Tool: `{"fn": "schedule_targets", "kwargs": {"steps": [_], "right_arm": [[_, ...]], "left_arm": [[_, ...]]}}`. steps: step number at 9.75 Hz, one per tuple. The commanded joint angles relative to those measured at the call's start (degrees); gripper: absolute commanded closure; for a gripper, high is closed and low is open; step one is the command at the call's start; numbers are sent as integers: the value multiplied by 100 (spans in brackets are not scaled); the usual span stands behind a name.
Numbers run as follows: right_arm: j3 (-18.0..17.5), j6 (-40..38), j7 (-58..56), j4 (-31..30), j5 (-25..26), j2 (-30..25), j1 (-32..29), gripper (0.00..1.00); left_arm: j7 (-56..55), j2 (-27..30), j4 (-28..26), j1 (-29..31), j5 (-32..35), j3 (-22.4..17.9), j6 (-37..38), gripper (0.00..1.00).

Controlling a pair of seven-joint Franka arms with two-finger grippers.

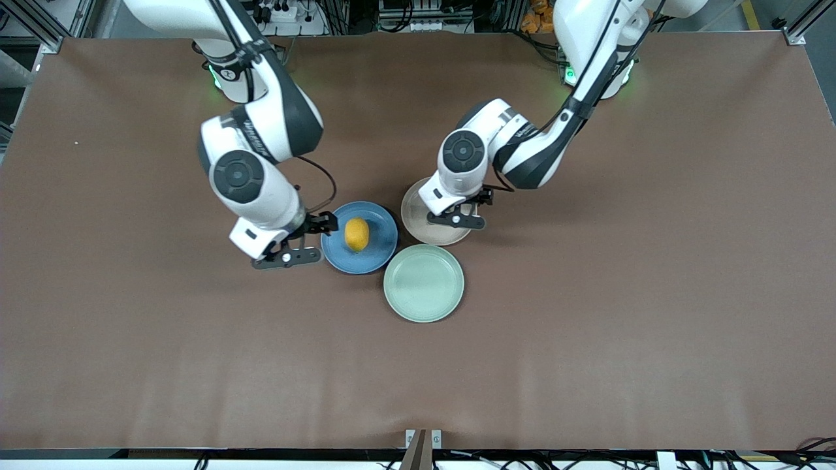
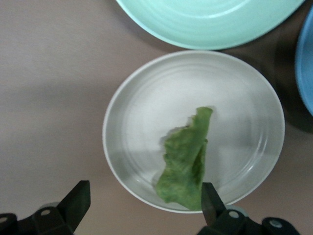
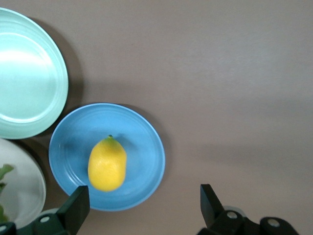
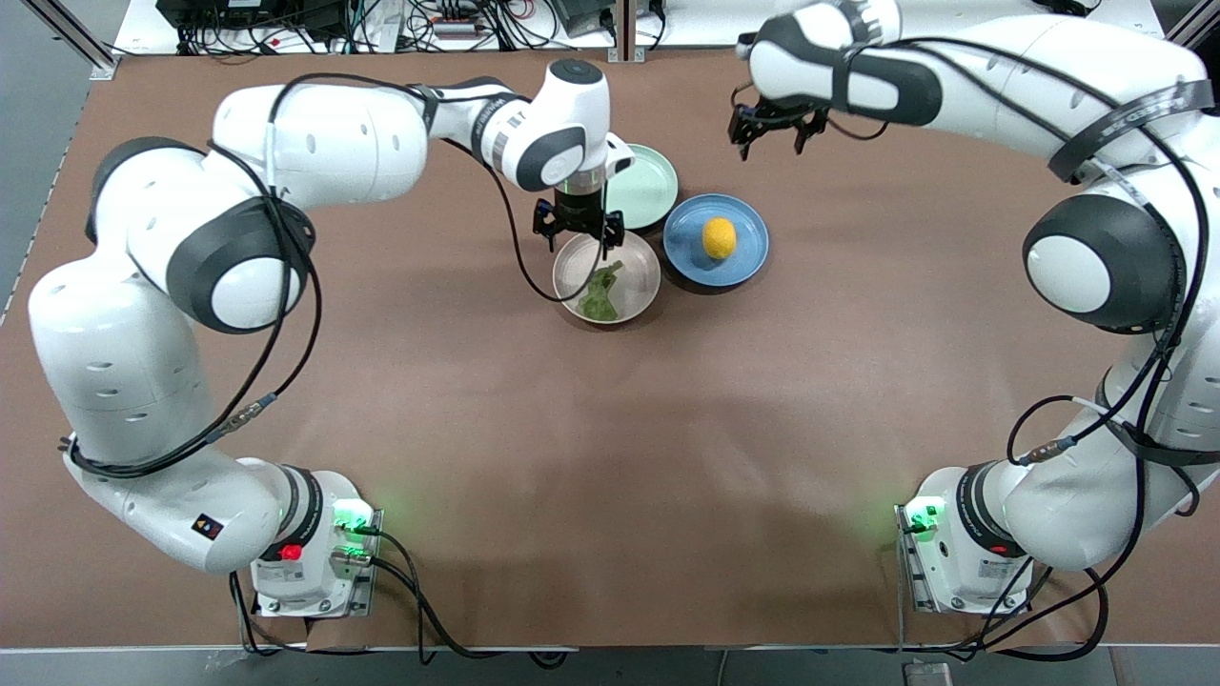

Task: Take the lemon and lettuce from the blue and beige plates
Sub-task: 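Lower the left gripper over the lettuce while the right gripper reaches the lemon, then close the left gripper on the lettuce while the right gripper grasps the lemon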

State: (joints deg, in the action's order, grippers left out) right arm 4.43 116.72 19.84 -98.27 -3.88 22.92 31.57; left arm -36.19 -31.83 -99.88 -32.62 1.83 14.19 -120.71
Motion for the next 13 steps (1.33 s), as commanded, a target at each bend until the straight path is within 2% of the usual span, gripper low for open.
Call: {"fn": "schedule_targets", "kwargs": {"steps": [1,2,5,9,10,11,12,13], "right_arm": [[41,778,345,-647,-60,-86,235,0],[41,878,345,-754,-60,-77,279,0],[41,1702,660,-1316,-77,-25,454,0],[32,1995,1075,-1379,-95,256,648,0],[32,1995,1075,-1379,-95,309,683,0],[32,2134,1136,-1388,-95,362,692,0],[32,2214,1232,-1397,-104,414,744,0],[32,2328,1294,-1397,-130,502,771,0]], "left_arm": [[-291,-401,294,-208,151,-4,-127,0],[-396,-498,294,-392,178,-13,-198,0],[-415,-604,294,-429,169,-13,-225,0],[-415,-710,294,-499,239,-22,-233,0],[-476,-728,285,-587,239,-39,-225,5],[-781,-745,294,-648,239,-57,-233,60],[-993,-745,294,-684,274,-66,-233,97],[-1021,-737,294,-684,414,-66,-233,100]]}}
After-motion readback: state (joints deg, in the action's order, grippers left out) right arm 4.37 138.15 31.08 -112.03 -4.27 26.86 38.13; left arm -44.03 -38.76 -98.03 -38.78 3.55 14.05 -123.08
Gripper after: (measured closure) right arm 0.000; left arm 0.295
